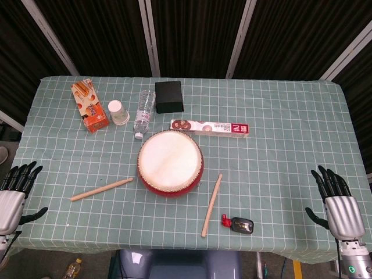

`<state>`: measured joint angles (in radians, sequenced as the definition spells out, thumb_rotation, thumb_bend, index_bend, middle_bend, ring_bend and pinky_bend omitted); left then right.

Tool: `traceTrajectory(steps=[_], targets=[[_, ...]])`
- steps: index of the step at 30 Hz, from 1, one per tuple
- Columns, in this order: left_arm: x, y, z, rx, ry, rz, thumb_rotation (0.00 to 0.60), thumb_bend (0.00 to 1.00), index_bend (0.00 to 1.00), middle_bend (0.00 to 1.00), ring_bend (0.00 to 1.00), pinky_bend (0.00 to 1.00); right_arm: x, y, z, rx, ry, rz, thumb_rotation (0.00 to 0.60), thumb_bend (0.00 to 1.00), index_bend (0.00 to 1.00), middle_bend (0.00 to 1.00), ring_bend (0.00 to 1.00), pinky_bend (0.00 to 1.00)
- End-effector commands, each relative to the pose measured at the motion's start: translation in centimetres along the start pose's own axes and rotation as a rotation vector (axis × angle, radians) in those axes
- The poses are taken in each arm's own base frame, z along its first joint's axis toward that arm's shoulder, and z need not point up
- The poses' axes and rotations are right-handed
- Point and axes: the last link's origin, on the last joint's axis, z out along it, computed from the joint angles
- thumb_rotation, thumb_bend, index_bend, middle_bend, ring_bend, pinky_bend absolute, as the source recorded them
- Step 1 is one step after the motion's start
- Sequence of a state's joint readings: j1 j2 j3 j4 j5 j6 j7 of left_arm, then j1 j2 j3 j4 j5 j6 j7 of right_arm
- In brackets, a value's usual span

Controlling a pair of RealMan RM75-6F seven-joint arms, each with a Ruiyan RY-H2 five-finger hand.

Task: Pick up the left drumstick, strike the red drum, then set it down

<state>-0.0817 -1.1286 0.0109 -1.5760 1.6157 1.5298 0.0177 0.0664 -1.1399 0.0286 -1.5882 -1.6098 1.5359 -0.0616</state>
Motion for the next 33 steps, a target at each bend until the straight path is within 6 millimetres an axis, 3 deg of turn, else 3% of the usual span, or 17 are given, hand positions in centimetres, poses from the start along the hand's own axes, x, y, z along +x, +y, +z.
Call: traceTrajectory(steps=[1, 3, 4, 5, 7, 10, 12, 14, 16, 21, 33], targets=[[0.0, 0.0, 0.0, 0.0, -0.001, -0.001, 0.6, 0.0, 0.0, 0.0, 0.0, 0.0, 0.0, 0.0, 0.0, -0.001, 0.0, -0.001, 0.6, 0.25, 0.0, 0.0, 0.0, 0.12], [-0.1, 0.1, 0.0, 0.001, -0.008, -0.003, 0.6, 0.0, 0.0, 0.01, 0.01, 0.04, 0.0, 0.0, 0.0, -0.002, 0.001, -0.001, 0.6, 0.25, 0.0, 0.0, 0.0, 0.12], [-0.1, 0.1, 0.0, 0.004, -0.015, -0.007, 0.6, 0.0, 0.0, 0.03, 0.04, 0.1, 0.0, 0.0, 0.0, -0.003, 0.002, 0.0, 0.6, 0.25, 0.0, 0.0, 0.0, 0.12], [-0.2, 0.1, 0.0, 0.011, -0.022, -0.013, 0.6, 0.0, 0.0, 0.1, 0.13, 0.24, 0.0, 0.0, 0.0, -0.004, 0.002, 0.0, 0.6, 0.25, 0.0, 0.0, 0.0, 0.12], [-0.1, 0.2, 0.2, 0.044, -0.022, -0.014, 0.6, 0.0, 0.0, 0.35, 0.42, 0.55, 0.0, 0.0, 0.0, -0.003, 0.003, -0.001, 0.6, 0.25, 0.0, 0.0, 0.0, 0.12], [-0.1, 0.9, 0.6, 0.082, -0.045, -0.057, 0.6, 0.02, 0.02, 0.72, 0.74, 0.76, 0.0, 0.0, 0.0, -0.003, 0.002, -0.001, 0.6, 0.25, 0.0, 0.0, 0.0, 0.12], [0.0, 1.4, 1.0, 0.104, -0.078, -0.095, 0.6, 0.06, 0.06, 0.88, 0.89, 0.85, 0.0, 0.0, 0.0, -0.004, 0.002, 0.0, 0.6, 0.25, 0.0, 0.0, 0.0, 0.12], [0.2, 1.9, 1.8, 0.117, -0.098, -0.108, 0.6, 0.09, 0.16, 0.98, 0.98, 0.93, 0.0, 0.0, 0.0, -0.003, 0.003, 0.002, 0.6, 0.25, 0.0, 0.0, 0.0, 0.12], [0.2, 2.3, 2.6, 0.125, -0.112, -0.106, 0.6, 0.12, 0.28, 1.0, 1.0, 0.99, 0.0, 0.0, 0.0, -0.002, 0.003, 0.003, 0.6, 0.25, 0.0, 0.0, 0.0, 0.12], [-0.8, 3.8, 4.8, 0.171, -0.196, -0.141, 0.6, 0.18, 0.39, 1.0, 1.0, 1.0, 0.0, -0.1, 0.1, -0.001, 0.001, 0.006, 0.6, 0.25, 0.0, 0.0, 0.0, 0.12], [-4.6, 6.1, 7.9, 0.241, -0.354, -0.099, 0.6, 0.26, 0.46, 1.0, 1.0, 1.0, 0.0, 0.0, 0.1, -0.003, 0.0, 0.014, 0.6, 0.25, 0.0, 0.0, 0.0, 0.12]])
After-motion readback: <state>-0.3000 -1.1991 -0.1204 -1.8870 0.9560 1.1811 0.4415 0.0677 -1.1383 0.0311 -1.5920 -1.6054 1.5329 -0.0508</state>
